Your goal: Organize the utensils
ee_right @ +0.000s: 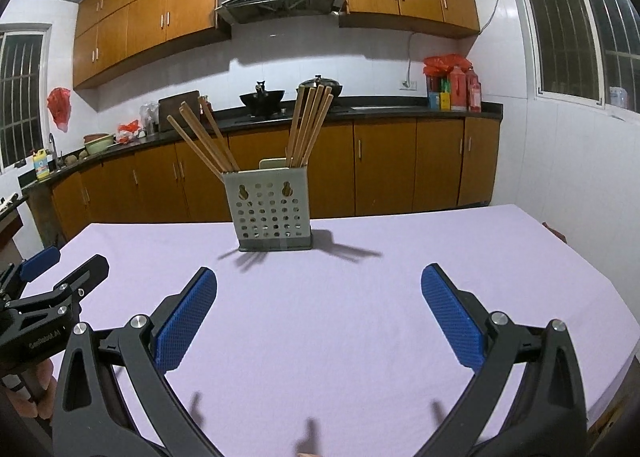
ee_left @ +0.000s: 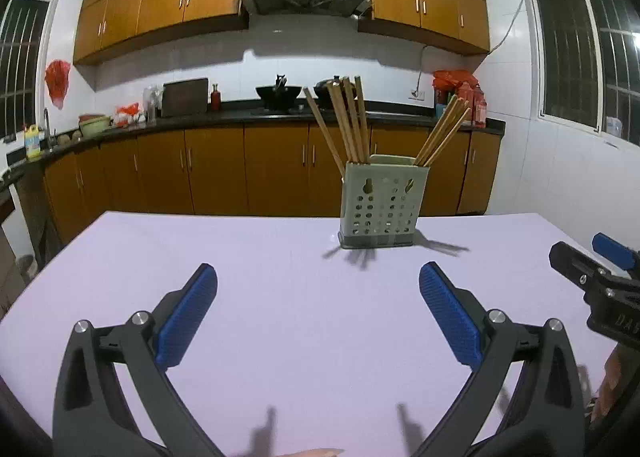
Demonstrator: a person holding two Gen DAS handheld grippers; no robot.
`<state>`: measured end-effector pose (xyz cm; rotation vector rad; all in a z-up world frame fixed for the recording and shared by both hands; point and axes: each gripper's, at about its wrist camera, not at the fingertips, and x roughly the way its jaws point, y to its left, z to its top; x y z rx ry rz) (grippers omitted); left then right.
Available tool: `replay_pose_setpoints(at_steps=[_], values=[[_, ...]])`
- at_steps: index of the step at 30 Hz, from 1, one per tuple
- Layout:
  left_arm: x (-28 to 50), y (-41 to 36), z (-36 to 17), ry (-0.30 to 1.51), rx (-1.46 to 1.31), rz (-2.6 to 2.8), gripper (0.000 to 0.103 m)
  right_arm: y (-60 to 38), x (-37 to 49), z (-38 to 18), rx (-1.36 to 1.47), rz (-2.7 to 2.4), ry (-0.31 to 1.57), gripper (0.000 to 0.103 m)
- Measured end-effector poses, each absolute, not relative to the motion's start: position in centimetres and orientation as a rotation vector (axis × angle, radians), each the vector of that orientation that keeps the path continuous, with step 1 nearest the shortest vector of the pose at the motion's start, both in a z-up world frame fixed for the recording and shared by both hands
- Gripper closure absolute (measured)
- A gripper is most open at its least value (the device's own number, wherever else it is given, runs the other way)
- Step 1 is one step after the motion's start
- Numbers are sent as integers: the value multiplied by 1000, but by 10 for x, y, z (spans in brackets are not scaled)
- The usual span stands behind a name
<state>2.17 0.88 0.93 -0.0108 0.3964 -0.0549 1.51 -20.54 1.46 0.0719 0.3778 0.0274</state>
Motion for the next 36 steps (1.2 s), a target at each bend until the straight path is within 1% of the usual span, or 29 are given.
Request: replay_pose_setpoints(at_steps=[36], values=[[23,-4,8,391,-5,-63,4,-205,13,12,86,33,383,2]])
